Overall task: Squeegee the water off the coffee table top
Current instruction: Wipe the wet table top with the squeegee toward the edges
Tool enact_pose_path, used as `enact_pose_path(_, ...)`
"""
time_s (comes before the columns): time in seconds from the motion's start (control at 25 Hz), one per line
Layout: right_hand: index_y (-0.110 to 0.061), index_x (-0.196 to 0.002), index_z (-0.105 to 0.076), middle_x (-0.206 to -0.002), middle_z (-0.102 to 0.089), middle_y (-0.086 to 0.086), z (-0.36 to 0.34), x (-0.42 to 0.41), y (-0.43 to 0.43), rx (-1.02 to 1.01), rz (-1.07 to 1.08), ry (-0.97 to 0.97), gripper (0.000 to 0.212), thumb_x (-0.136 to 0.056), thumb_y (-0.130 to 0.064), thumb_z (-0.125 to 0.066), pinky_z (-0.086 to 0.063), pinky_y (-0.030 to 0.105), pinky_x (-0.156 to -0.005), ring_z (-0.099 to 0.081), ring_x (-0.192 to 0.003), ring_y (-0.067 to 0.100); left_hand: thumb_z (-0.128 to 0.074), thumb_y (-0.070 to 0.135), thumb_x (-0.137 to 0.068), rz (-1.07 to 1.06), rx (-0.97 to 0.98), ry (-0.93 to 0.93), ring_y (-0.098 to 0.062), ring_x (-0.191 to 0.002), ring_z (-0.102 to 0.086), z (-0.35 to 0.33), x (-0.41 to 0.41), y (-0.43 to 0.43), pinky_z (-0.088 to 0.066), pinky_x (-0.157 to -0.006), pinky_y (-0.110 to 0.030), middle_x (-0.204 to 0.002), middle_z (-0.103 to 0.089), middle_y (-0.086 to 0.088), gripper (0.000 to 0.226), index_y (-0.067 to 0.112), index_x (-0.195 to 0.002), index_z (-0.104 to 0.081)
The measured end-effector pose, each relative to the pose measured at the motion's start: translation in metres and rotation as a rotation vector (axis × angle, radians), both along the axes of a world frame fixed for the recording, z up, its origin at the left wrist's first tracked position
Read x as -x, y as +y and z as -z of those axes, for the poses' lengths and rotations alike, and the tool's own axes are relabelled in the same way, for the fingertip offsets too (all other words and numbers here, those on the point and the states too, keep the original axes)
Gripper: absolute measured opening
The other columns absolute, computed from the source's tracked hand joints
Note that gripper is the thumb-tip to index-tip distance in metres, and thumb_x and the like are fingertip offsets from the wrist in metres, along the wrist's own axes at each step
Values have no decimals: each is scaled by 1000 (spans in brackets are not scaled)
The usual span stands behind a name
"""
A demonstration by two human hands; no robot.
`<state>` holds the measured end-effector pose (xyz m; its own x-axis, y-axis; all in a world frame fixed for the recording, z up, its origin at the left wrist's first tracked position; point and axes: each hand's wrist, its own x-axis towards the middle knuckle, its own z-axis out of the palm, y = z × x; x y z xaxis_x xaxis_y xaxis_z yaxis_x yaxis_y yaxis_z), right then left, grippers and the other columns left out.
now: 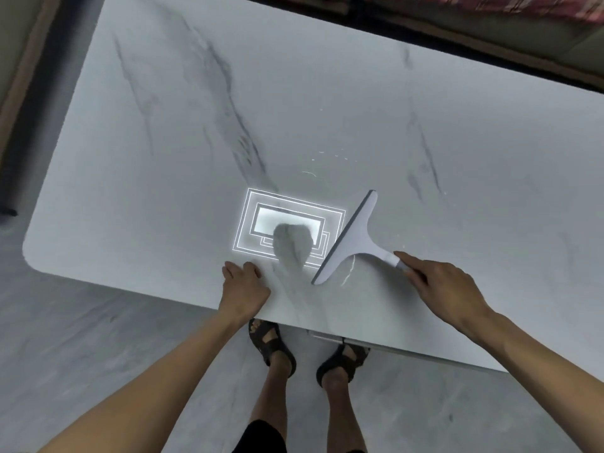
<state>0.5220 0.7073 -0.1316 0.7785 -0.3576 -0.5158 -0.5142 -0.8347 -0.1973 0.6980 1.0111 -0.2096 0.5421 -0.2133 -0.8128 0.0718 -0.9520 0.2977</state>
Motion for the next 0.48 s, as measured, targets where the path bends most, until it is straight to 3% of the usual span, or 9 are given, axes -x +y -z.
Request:
enact_pose_path(0.08, -57, -134, -35, -89, -67, -15, -1, 14, -6, 10, 9, -11, 41, -96, -57, -19, -38, 30, -58, -61, -81, 21, -44, 8, -76, -23, 18, -28, -36, -121, -38, -5, 12, -12, -42, -90, -38, -127, -36, -20, 24, 13, -100, -44)
enact_pose_path(0.28, -51, -128, -45, -91, -70, -11, -17, 51, -35, 42, 37, 16, 40, -98, -54, -20, -40, 32, -58, -63, -82, 25, -49, 9, -77, -48, 74, -22, -28, -104, -50, -18, 47, -40, -40, -75, -33, -110, -43, -8, 21, 14, -97, -47)
enact_pose_path(0.4, -44, -110, -51, -73, -64, -9, -34, 69, -52, 68, 65, 13, 36, -97, -53, -18, -44, 33, -54, -59, -66, 25, -54, 15, -79, -123, 71, -121, -22, -83, -55, -30, 53, -43, -39, -62, -31, -92, -54, -1, 19, 17, -96, -47)
enact_pose_path(0.48, -45, -111, -49, -70, -63, -10, -43, 74, -54, 52, 77, -29, 36, -97, -56, -18, -43, 33, -53, -58, -65, 25, -58, 14, -83, -147, 107, -221, -21, -78, -56, -37, 54, -40, -37, -56, -27, -85, -57, 1, 17, 17, -97, -48)
